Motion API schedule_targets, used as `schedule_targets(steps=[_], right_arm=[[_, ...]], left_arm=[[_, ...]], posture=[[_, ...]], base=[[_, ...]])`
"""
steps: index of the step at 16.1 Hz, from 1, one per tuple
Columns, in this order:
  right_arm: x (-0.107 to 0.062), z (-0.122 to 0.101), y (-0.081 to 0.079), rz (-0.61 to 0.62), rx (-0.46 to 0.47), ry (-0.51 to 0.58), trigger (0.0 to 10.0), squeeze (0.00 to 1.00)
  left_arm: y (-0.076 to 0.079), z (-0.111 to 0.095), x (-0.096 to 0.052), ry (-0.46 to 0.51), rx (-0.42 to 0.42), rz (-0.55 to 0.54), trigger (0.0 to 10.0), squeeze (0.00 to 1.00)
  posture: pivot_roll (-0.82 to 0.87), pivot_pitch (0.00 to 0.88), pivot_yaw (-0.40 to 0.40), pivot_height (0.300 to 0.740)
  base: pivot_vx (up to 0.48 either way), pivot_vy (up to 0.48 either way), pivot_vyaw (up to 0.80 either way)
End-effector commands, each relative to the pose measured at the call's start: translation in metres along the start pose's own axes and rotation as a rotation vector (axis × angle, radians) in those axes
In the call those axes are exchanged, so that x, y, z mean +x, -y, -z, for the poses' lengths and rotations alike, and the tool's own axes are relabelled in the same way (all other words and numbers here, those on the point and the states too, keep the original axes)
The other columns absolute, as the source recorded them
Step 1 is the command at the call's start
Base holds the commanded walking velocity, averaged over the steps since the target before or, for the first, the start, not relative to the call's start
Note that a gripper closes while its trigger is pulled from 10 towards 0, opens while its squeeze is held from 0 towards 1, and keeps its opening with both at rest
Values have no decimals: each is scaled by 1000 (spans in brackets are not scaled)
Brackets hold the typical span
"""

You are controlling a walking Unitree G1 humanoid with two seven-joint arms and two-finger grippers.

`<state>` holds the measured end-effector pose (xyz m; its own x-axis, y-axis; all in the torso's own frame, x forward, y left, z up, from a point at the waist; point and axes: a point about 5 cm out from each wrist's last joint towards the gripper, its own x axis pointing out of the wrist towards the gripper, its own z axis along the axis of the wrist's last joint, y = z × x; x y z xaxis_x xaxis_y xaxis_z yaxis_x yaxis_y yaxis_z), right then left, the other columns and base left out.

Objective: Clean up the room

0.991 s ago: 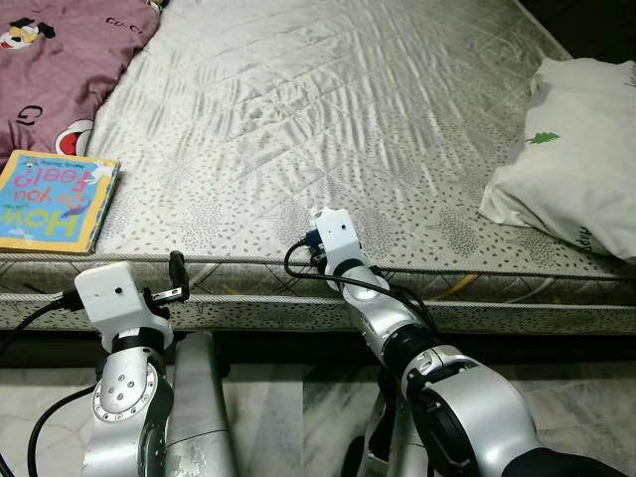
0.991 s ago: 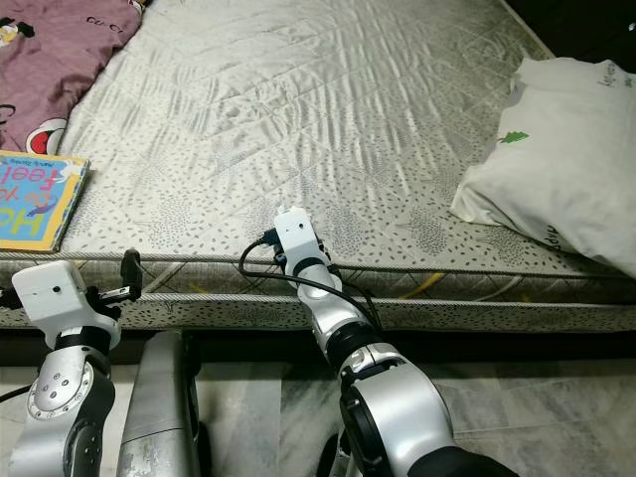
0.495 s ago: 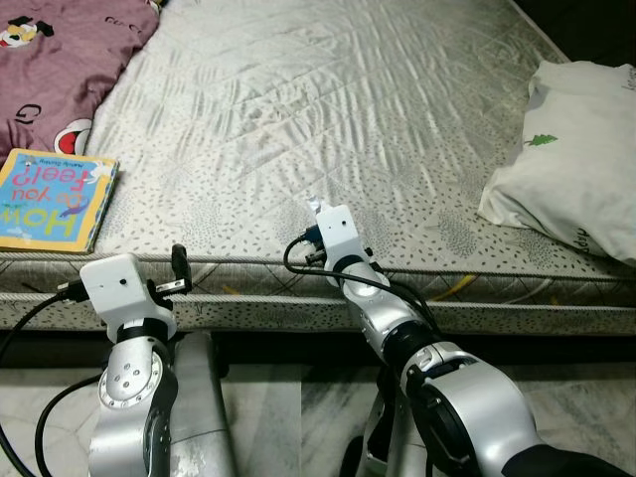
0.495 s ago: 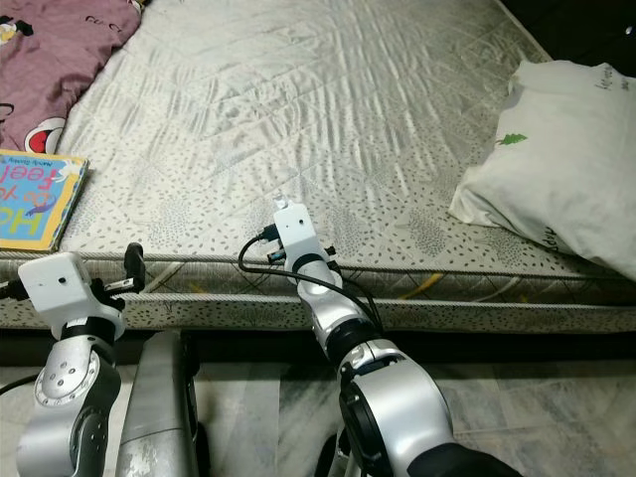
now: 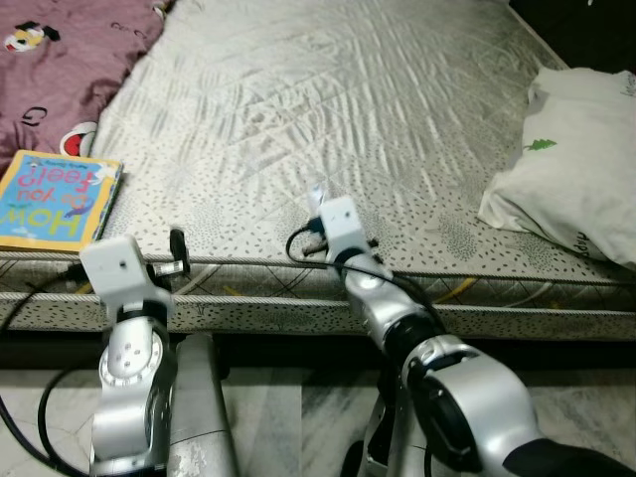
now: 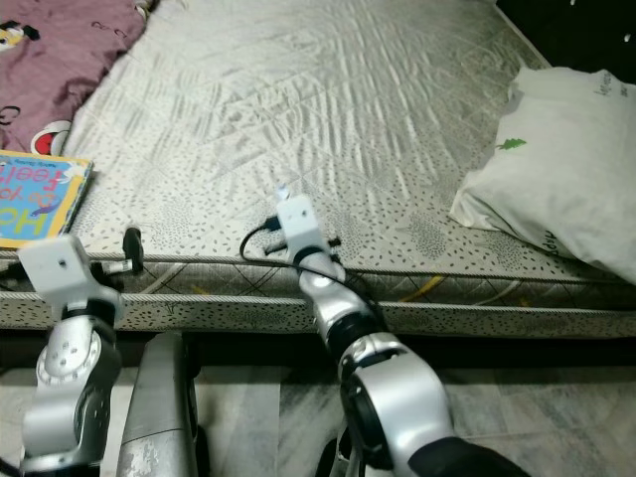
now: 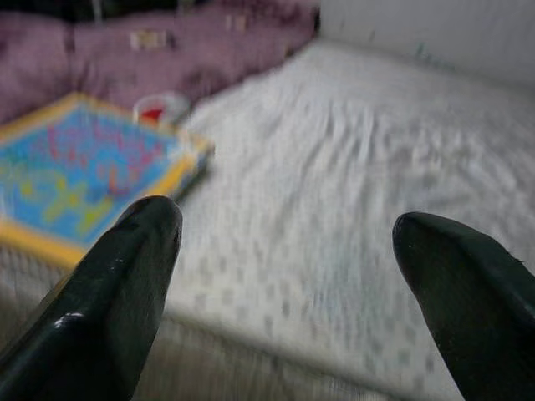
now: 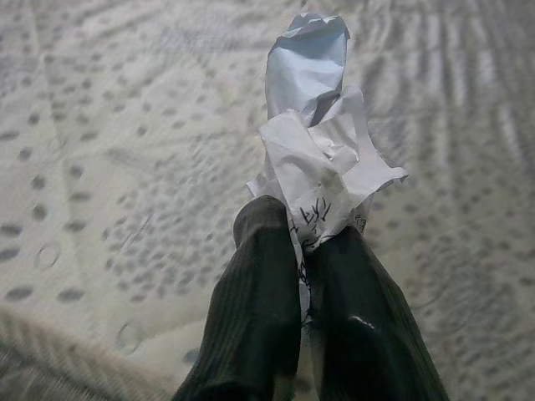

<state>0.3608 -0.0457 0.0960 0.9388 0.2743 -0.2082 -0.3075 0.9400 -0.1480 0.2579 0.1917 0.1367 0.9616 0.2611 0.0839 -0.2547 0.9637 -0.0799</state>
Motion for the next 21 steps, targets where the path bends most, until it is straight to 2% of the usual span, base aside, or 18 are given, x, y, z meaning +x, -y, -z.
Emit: schedule_targets(steps=[1, 6, 8, 9, 11, 12, 13, 15, 17, 18, 20, 21], right_arm=[[1, -2, 8, 18, 15, 4, 0, 0], [5, -20, 30, 63, 50, 50, 0, 0], [5, -35, 50, 98, 89, 124, 0, 0], [5, -36, 54, 102, 93, 134, 0, 0], [-2, -36, 71, 128, 132, 186, 0, 0], [-8, -32, 79, 133, 123, 218, 2157, 0], [-17, -26, 86, 155, 122, 242, 10000, 0], [-40, -15, 96, 186, 118, 287, 10000, 0], [-68, -2, 109, 229, 114, 313, 10000, 0], [-95, 15, 114, 246, 131, 283, 10000, 0], [-122, 28, 112, 230, 113, 262, 10000, 0], [-128, 32, 109, 224, 122, 252, 10000, 0]], left_arm=[[3, -8, 7, 55, 25, 14, 10000, 0], [14, -15, 37, 96, 12, 41, 10000, 0], [14, -13, 46, 95, -9, 49, 10000, 0], [14, -12, 48, 90, -27, 53, 10000, 0], [11, -7, 50, 63, -46, 58, 10000, 0], [10, -3, 51, 49, -26, 68, 10000, 0], [10, 0, 51, 42, 1, 89, 10000, 0], [8, 5, 46, 39, 35, 118, 10000, 0], [1, 15, 37, 3, 33, 132, 10000, 0], [-6, 22, 26, -15, 43, 111, 10000, 0], [-8, 24, 14, -22, 53, 118, 10000, 0], [-5, 23, 11, -10, 80, 141, 10000, 0]], posture=[[243, 0, -103, 487], [202, 0, -73, 487], [174, 0, -60, 487], [165, 0, -57, 487], [141, 0, -41, 487], [117, 0, -22, 487], [107, 0, -16, 487], [86, 0, -7, 487], [71, 0, -9, 487], [58, 0, -9, 487], [53, 0, -9, 487], [53, 0, -9, 487]], base=[[0, 0, 0], [0, 0, 0], [0, 0, 0], [0, 0, 0], [0, 0, 0], [0, 0, 0], [0, 0, 0], [0, 0, 0], [0, 0, 0], [0, 0, 0], [0, 0, 0], [0, 0, 0]])
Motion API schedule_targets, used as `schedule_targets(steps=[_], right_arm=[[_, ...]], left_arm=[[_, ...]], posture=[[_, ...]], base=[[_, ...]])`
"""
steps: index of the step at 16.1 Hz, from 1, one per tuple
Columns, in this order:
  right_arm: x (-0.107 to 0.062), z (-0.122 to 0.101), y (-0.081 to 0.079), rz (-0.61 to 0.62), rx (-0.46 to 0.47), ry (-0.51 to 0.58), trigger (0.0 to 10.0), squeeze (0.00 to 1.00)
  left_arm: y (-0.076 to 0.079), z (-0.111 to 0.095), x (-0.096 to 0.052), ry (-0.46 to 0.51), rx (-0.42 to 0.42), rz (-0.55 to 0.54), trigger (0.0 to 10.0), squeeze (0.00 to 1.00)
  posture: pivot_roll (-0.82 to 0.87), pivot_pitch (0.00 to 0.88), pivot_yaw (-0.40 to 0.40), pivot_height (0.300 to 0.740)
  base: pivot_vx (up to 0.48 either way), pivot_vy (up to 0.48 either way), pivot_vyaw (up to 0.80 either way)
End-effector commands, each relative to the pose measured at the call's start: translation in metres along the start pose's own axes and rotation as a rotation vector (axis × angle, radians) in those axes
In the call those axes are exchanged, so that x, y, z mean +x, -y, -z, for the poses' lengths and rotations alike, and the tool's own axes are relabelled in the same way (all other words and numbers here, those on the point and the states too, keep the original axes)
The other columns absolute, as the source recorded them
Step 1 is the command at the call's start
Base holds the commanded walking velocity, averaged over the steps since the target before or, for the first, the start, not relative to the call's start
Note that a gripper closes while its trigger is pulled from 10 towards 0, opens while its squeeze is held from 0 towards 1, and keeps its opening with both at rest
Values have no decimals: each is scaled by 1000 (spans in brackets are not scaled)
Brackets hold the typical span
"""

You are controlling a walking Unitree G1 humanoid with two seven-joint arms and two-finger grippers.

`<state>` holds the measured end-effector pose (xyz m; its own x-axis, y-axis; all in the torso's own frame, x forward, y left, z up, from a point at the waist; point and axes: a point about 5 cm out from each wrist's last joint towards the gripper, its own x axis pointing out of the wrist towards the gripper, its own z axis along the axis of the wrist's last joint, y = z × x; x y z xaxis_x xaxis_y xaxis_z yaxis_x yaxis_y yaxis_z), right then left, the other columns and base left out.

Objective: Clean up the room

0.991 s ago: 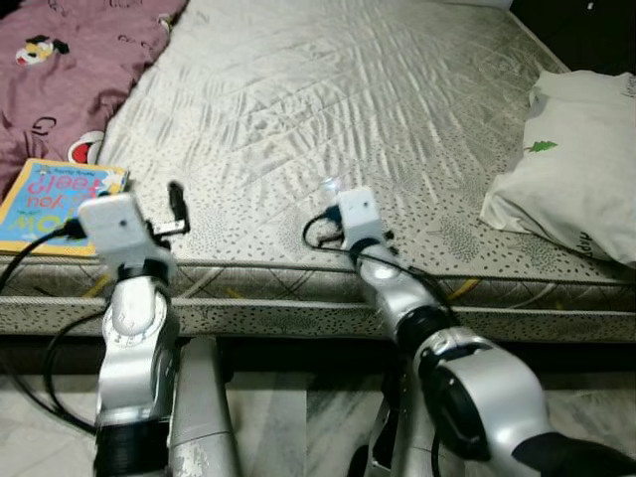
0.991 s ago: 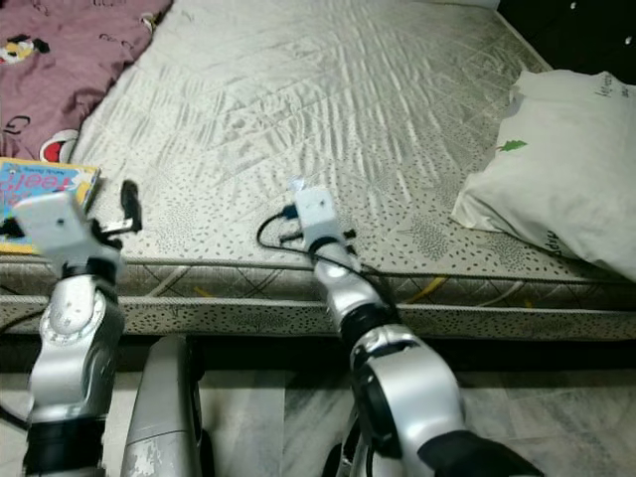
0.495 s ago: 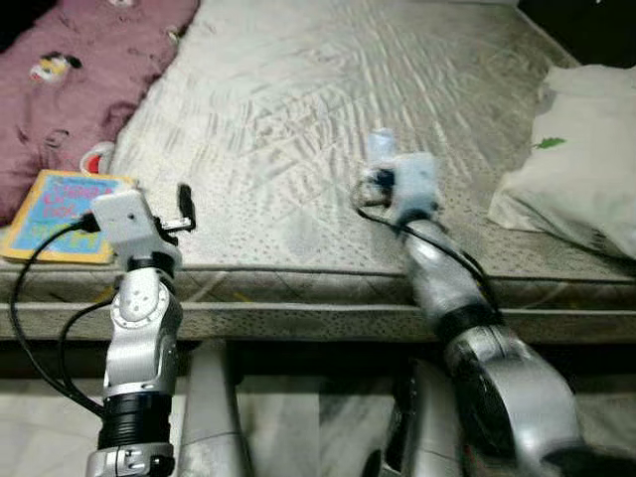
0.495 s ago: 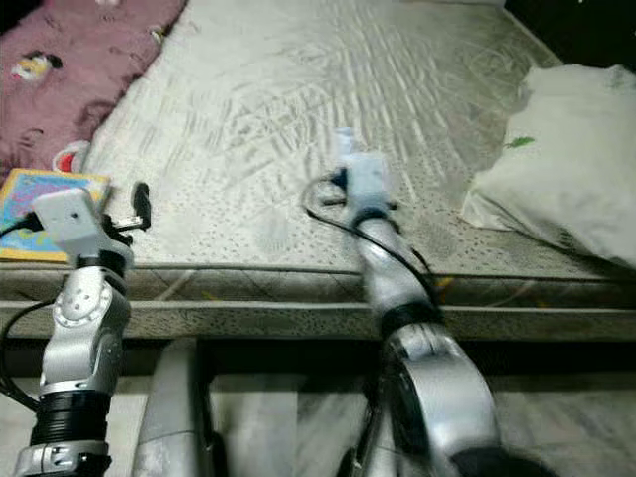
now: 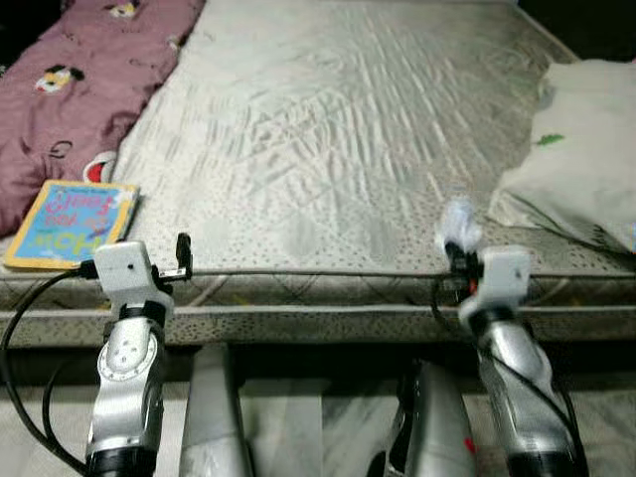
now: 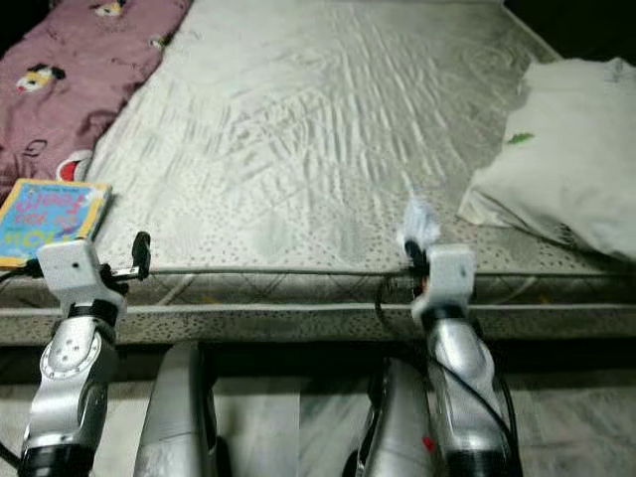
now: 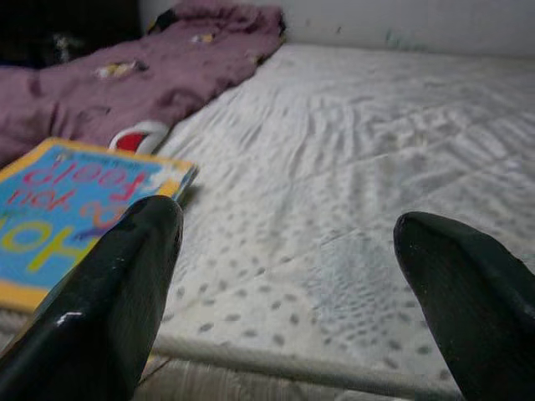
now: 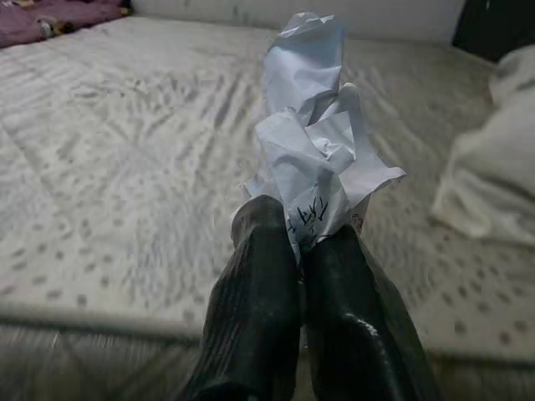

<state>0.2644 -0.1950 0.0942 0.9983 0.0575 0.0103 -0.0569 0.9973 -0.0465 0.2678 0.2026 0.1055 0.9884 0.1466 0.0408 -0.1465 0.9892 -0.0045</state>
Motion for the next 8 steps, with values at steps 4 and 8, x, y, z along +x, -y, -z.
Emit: schedule_targets(steps=[4, 8], right_arm=[[1, -28, -18, -22, 36, 69, 10000, 0], [-7, -32, -31, -7, 87, 22, 10000, 0]], left_arm=[[13, -16, -8, 33, -14, 29, 10000, 0], [12, -13, -20, -7, -39, 59, 10000, 0]], posture=[[43, 0, -6, 487], [46, 0, 6, 487]], base=[[0, 0, 0], [0, 0, 0]])
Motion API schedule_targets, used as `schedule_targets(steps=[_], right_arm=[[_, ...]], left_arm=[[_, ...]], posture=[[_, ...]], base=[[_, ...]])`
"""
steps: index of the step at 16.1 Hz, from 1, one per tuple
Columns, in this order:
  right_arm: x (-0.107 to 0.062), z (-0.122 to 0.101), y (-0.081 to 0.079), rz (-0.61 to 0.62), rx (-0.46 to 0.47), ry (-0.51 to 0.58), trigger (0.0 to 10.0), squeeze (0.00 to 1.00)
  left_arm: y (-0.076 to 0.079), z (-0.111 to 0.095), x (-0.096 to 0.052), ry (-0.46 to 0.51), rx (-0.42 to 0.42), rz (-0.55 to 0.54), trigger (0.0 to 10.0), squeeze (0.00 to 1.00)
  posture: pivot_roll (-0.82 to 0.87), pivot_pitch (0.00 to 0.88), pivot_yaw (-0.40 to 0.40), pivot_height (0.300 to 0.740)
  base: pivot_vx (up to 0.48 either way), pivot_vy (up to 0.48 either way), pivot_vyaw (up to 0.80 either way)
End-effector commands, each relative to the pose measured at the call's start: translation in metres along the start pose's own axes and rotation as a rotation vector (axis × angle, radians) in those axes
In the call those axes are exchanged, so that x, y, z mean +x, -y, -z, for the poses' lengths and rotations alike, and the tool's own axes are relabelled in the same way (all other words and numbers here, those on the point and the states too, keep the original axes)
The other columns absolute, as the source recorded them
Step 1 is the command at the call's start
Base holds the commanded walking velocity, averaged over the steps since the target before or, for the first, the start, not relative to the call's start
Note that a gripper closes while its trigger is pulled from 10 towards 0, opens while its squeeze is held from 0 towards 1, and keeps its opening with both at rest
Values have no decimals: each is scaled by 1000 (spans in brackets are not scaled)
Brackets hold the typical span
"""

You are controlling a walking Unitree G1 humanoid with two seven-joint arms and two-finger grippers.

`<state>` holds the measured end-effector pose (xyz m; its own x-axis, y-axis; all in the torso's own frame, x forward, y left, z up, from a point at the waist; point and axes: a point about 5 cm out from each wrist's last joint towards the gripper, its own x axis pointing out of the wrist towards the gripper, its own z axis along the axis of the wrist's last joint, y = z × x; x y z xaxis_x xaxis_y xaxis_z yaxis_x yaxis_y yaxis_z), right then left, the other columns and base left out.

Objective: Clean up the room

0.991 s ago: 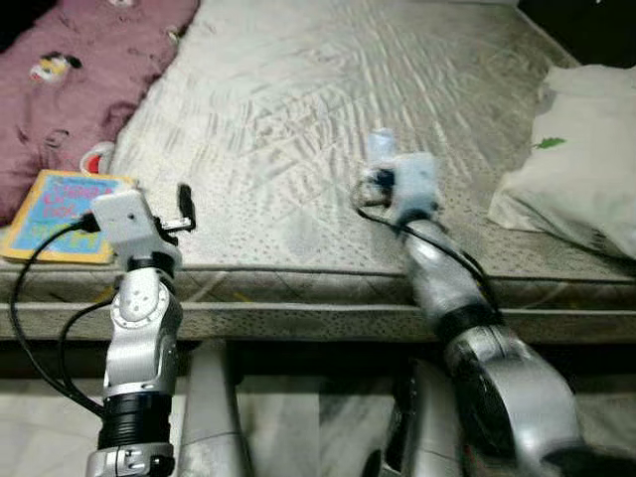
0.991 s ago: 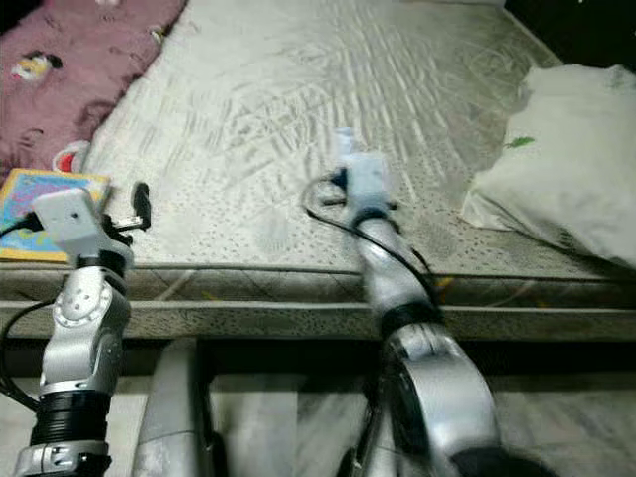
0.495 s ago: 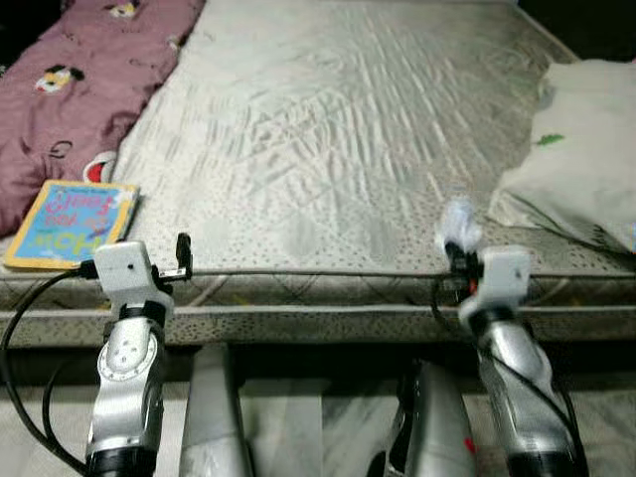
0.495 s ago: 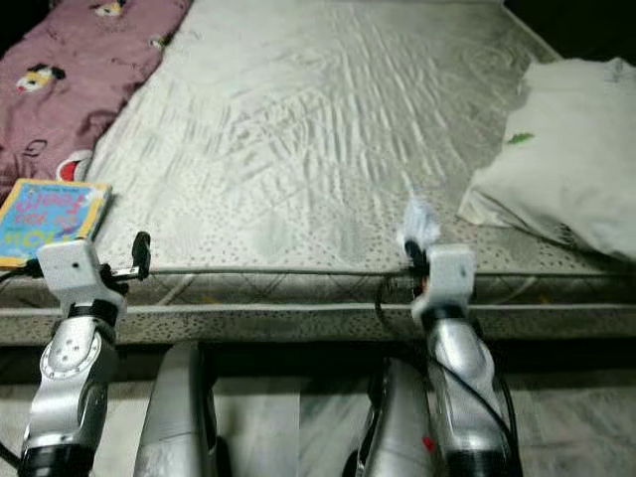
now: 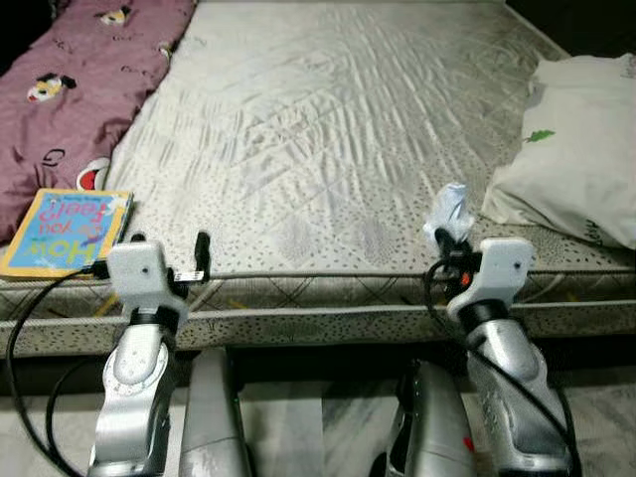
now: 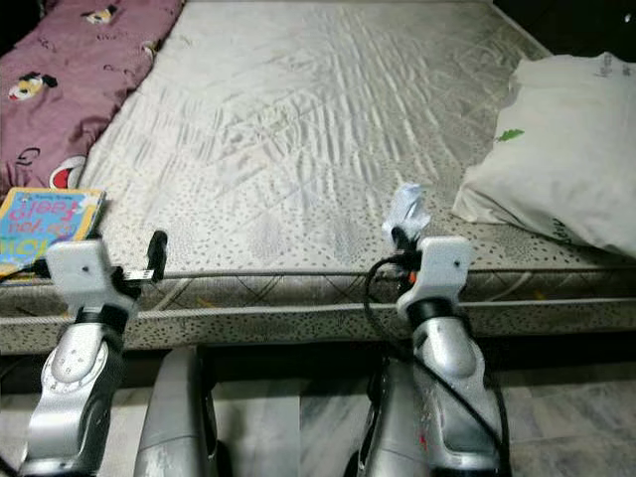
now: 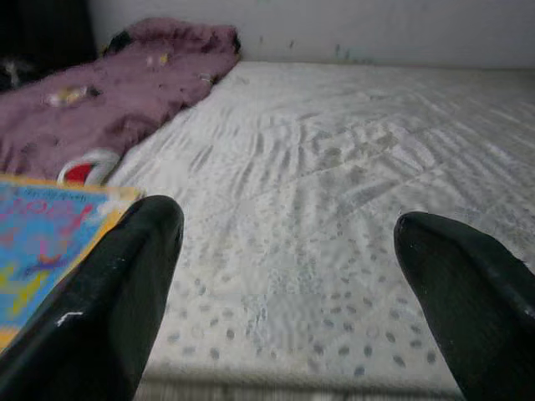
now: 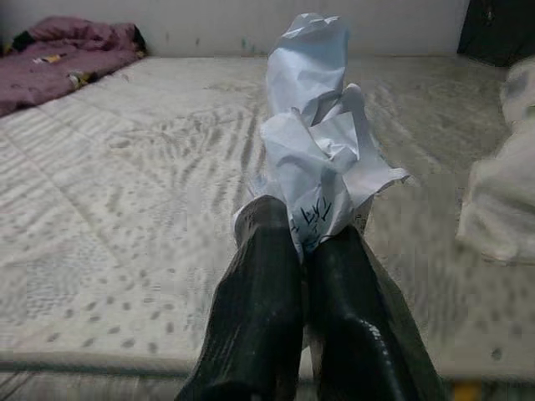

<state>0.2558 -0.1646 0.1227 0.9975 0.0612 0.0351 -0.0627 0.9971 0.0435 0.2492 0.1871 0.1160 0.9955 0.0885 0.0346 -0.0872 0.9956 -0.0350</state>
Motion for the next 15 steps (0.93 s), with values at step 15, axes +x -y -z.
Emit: schedule_targets(steps=[15], right_arm=[[12, -5, -7, 20, 66, -53, 10000, 0]], left_arm=[[10, 2, -3, -56, -52, 29, 10000, 0]], posture=[[50, 0, -17, 571]], base=[[0, 0, 0]])
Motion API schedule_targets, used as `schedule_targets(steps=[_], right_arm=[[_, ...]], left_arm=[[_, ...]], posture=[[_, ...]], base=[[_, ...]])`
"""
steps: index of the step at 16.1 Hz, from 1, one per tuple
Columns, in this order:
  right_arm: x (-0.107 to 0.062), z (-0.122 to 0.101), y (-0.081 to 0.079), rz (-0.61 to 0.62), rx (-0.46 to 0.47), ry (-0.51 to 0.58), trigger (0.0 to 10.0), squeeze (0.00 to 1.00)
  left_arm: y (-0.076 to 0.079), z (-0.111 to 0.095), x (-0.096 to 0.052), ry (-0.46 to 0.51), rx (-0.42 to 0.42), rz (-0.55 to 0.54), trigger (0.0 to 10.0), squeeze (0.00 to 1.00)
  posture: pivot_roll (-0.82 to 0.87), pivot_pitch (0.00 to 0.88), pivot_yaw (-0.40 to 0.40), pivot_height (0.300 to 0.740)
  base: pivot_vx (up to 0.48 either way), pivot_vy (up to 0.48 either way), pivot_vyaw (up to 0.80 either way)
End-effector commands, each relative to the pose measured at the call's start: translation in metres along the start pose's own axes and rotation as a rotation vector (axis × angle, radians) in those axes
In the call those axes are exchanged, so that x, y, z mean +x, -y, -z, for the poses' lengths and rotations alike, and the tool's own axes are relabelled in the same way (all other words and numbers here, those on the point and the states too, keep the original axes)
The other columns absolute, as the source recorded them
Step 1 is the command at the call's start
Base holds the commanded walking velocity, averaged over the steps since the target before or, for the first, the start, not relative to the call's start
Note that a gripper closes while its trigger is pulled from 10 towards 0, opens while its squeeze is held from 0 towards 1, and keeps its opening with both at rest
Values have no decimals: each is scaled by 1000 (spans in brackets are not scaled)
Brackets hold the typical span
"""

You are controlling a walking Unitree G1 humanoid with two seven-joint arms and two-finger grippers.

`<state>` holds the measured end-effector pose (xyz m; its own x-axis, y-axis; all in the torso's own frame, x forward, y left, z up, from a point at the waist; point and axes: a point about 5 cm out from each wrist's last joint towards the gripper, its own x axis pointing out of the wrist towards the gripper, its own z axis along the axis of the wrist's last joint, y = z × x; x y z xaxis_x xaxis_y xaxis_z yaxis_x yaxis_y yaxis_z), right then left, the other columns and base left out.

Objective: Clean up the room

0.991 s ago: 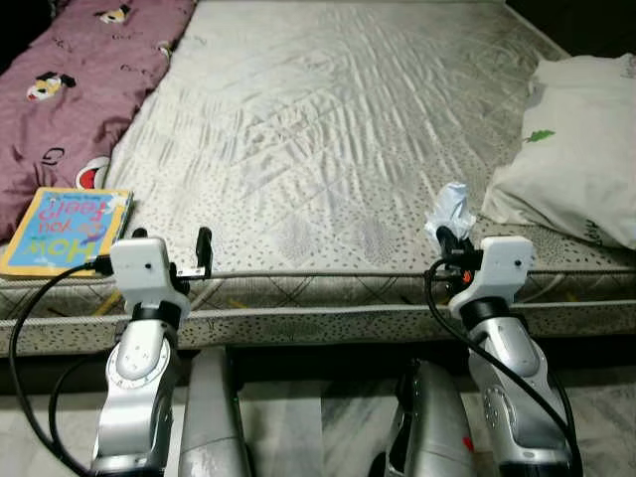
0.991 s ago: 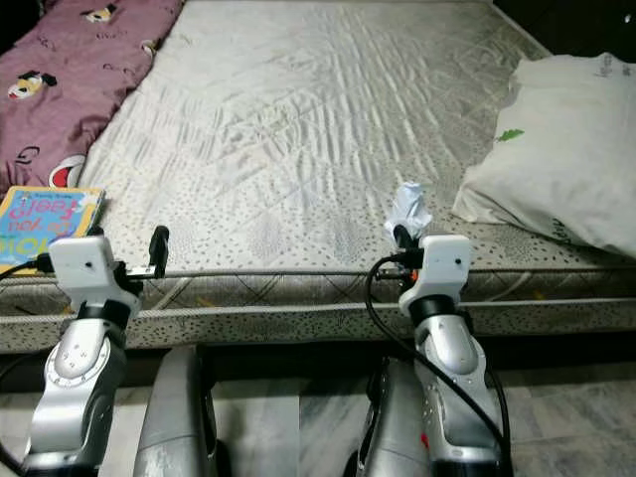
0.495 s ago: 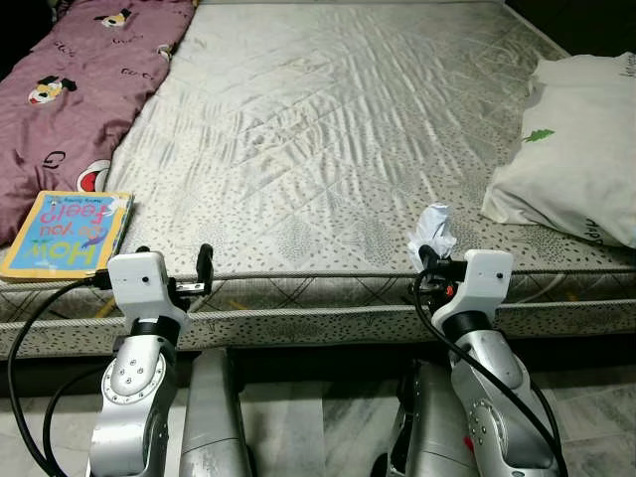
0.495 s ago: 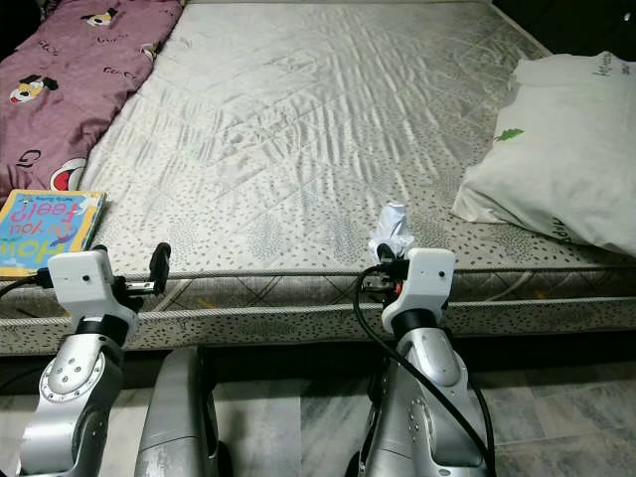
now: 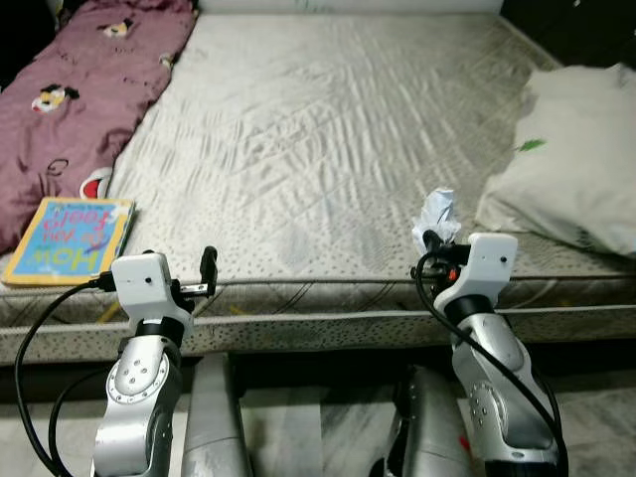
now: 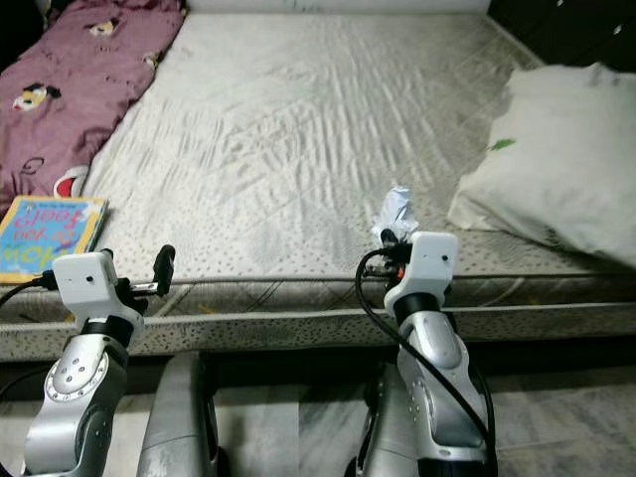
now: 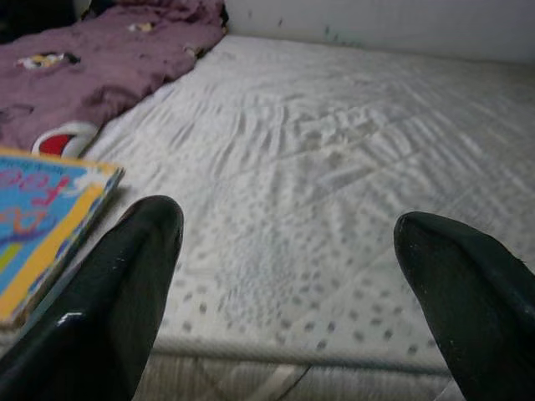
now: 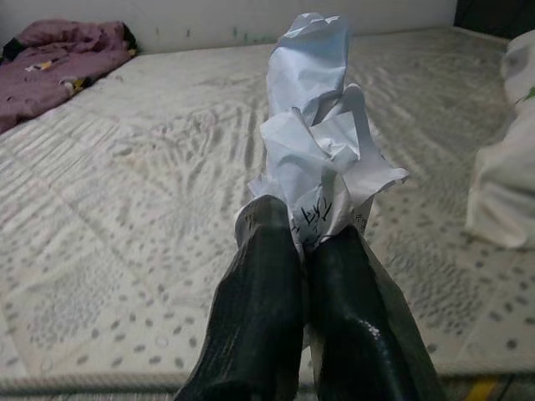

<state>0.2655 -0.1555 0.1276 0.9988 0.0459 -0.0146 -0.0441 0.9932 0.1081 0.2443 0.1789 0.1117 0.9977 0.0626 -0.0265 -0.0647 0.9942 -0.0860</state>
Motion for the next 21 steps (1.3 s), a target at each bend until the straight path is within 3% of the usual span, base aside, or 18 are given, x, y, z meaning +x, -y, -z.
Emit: schedule_targets(steps=[1, 8, 13, 14, 21], right_arm=[[3, -1, 1, 3, 1, -4, 10000, 0], [7, -3, 9, 38, 4, 2, 10000, 0], [9, -1, 9, 44, 2, -3, 10000, 0], [9, -1, 10, 47, -1, -3, 10000, 0], [9, 1, 12, 61, -7, -8, 10000, 0]], left_arm=[[2, -3, 3, 9, -5, 7, 10000, 0], [7, -5, 8, 16, -14, 34, 10000, 0], [4, -6, 10, 24, 20, -4, 10000, 0], [2, -2, 11, -14, 79, -54, 10000, 0], [4, -2, 12, 0, 27, -27, 10000, 0]], posture=[[51, 0, -16, 581], [40, 0, -1, 676], [46, 0, -5, 735], [47, 0, -5, 740], [45, 0, -2, 740]], base=[[0, 0, 0], [0, 0, 0], [0, 0, 0], [0, 0, 0], [0, 0, 0]])
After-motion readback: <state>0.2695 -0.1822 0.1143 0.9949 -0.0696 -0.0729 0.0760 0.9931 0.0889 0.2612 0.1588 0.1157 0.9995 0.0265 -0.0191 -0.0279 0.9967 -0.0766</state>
